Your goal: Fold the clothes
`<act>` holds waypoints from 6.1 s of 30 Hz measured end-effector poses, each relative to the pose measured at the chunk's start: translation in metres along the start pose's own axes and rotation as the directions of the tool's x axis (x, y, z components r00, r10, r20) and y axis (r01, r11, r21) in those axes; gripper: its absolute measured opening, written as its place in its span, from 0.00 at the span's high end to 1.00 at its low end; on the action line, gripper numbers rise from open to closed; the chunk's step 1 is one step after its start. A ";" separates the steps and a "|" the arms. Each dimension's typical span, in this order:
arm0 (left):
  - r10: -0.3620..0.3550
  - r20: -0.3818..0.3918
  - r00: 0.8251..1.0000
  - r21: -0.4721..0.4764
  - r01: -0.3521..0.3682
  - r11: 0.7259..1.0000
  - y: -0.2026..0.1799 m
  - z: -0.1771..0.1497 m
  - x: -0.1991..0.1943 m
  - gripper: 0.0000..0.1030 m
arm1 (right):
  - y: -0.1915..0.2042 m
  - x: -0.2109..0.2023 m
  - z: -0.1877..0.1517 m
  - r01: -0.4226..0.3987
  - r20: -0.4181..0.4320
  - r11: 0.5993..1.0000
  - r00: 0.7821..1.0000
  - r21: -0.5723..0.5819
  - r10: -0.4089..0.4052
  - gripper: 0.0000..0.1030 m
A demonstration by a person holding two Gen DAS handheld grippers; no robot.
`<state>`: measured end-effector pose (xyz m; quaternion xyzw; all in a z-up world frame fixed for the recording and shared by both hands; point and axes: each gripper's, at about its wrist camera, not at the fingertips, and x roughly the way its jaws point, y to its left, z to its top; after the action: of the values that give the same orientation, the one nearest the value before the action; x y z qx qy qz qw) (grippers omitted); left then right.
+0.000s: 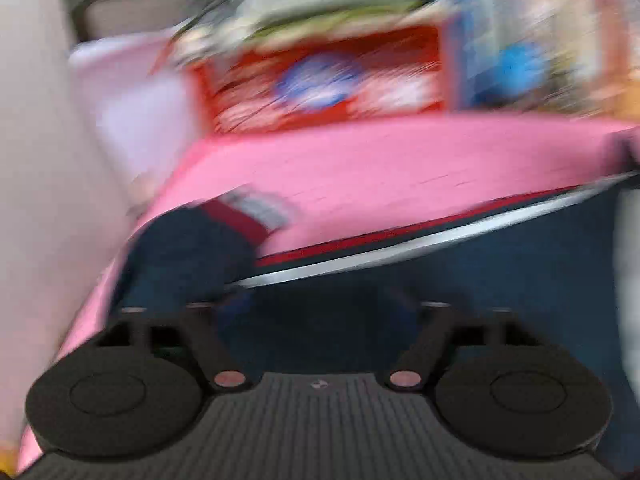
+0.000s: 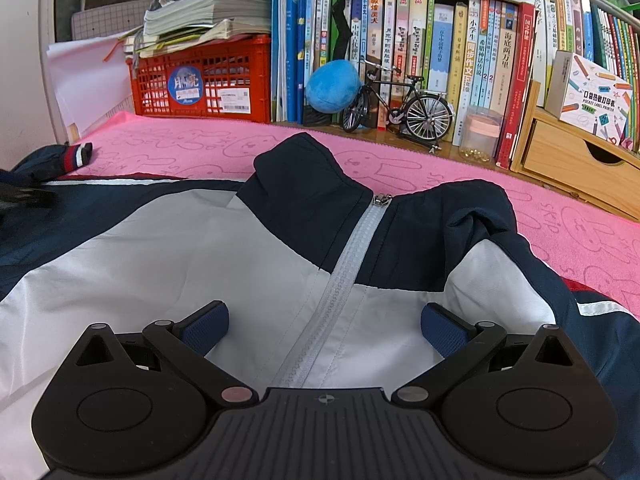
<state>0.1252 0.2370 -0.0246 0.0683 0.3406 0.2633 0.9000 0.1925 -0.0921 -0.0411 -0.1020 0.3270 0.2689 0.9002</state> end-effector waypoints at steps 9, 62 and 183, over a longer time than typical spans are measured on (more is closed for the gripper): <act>0.516 0.129 0.847 0.018 -0.522 0.853 0.078 -0.009 -0.041 0.36 | 0.000 0.000 0.000 -0.003 0.001 1.000 1.000 0.003 0.003 0.00; -0.297 0.210 0.932 0.230 0.248 0.941 -0.098 -0.020 -0.149 0.06 | -0.335 -0.207 -0.156 0.898 -0.254 0.399 0.437 0.188 -0.863 0.25; -0.733 0.085 0.675 0.363 0.664 0.654 -0.059 -0.065 -0.268 0.00 | 0.004 -0.253 -0.226 0.066 0.135 0.984 0.990 -0.165 -0.044 0.30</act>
<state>-0.0607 0.0432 0.0626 0.0970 0.2728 -0.1705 0.9419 -0.0924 -0.2759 -0.0516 -0.1692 0.2403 0.2768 0.9149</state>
